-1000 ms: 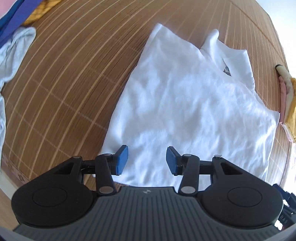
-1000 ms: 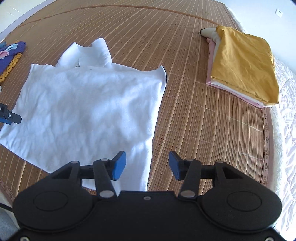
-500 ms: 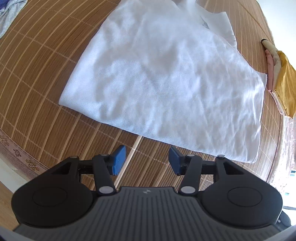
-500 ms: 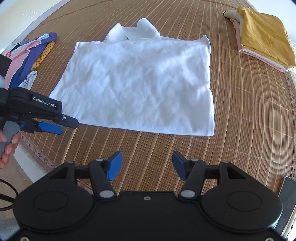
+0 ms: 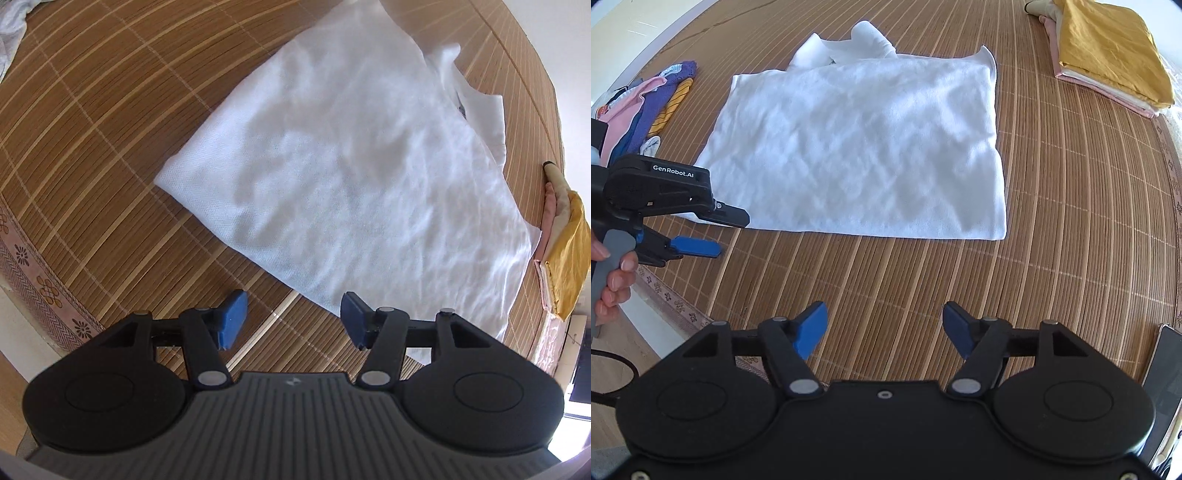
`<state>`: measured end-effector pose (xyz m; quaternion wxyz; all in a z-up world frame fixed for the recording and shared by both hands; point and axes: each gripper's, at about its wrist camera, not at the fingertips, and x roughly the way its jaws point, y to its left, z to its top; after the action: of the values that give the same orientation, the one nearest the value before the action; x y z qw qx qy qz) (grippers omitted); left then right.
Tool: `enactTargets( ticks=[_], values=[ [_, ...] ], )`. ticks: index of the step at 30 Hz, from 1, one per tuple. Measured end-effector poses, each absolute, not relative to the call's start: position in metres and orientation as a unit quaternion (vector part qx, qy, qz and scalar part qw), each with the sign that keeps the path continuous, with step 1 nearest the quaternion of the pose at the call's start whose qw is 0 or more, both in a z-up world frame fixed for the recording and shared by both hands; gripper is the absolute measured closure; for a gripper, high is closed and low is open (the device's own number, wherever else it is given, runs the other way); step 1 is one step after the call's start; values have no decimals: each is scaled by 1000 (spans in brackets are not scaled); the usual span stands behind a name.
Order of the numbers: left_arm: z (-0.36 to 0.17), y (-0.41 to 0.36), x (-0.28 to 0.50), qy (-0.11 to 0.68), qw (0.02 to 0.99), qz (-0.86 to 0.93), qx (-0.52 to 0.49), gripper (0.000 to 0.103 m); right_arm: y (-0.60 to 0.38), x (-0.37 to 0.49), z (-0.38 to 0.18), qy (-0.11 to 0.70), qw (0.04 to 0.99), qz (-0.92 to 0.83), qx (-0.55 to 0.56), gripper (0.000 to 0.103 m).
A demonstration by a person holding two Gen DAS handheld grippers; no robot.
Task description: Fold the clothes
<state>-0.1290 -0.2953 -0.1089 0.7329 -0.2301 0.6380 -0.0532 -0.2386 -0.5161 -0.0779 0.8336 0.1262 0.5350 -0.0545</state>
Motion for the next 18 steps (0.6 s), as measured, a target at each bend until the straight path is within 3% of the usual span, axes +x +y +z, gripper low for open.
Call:
enactTargets(
  ticks=[8, 18],
  values=[
    [-118, -251, -146, 601, 725, 9, -337, 41, -511, -216, -80, 548, 829, -12, 112, 30],
    [-104, -241, -106, 583, 727, 18, -363, 41, -490, -193, -78, 548, 830, 9, 100, 29]
  ],
)
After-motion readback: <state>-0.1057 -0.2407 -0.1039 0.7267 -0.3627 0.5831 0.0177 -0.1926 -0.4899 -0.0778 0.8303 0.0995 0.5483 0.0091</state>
